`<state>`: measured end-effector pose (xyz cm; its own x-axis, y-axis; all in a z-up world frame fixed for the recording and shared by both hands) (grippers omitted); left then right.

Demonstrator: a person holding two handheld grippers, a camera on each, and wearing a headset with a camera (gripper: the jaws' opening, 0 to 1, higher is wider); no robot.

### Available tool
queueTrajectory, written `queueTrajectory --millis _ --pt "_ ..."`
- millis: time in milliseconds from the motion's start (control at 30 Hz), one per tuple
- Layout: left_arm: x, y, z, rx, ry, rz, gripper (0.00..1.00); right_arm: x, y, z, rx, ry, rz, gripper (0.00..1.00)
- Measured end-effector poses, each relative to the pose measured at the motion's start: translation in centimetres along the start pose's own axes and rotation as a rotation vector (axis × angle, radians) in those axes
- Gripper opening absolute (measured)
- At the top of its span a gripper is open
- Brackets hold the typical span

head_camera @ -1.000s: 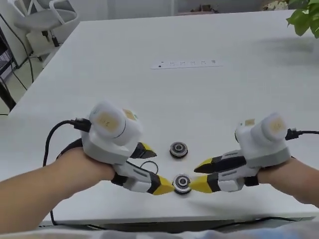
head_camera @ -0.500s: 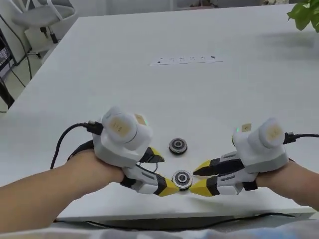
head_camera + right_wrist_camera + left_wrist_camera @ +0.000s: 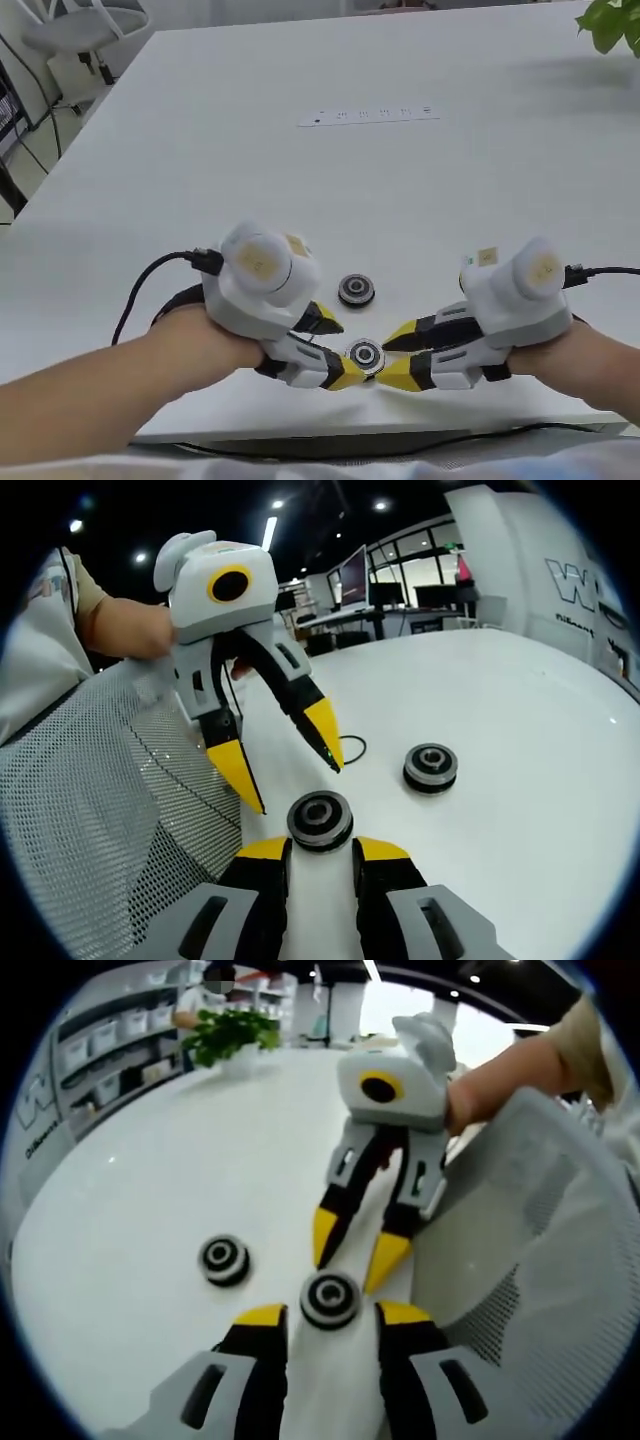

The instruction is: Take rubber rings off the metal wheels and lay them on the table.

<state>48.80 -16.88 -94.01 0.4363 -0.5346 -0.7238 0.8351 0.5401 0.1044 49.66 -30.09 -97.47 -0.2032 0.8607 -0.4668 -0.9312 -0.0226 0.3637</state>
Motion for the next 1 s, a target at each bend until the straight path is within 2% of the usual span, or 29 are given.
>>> queueTrajectory --millis 600,767,900,1000 --pt "0.8 -0.5 0.2 0.041 0.001 -0.016 0.2 0.3 -0.1 0.0 -0.007 0.005 -0.001 0.22" --pt "1.1 -0.6 0.4 0.064 -0.012 -0.007 0.18 0.3 -0.1 0.0 -0.007 0.003 -0.003 0.21" --pt "1.3 -0.7 0.4 0.113 -0.027 0.009 0.16 0.4 -0.1 0.0 -0.01 0.003 -0.004 0.22" --pt "1.3 -0.7 0.4 0.121 -0.029 0.014 0.16 0.3 -0.1 0.0 -0.008 -0.004 -0.005 0.22"
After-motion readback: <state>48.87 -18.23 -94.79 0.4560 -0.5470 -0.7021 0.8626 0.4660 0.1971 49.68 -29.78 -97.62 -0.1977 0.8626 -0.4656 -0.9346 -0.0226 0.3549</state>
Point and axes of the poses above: the centre of the closed fingertips' face, and the gripper's own axes: x roughly forward along the fingers, y roughly to its left, z roughly out of its top, the point moved 8 cm from there along -x, roughly backward along the fingers, and after that the axes turned 15 degrees about z, right-handed, at the moved point
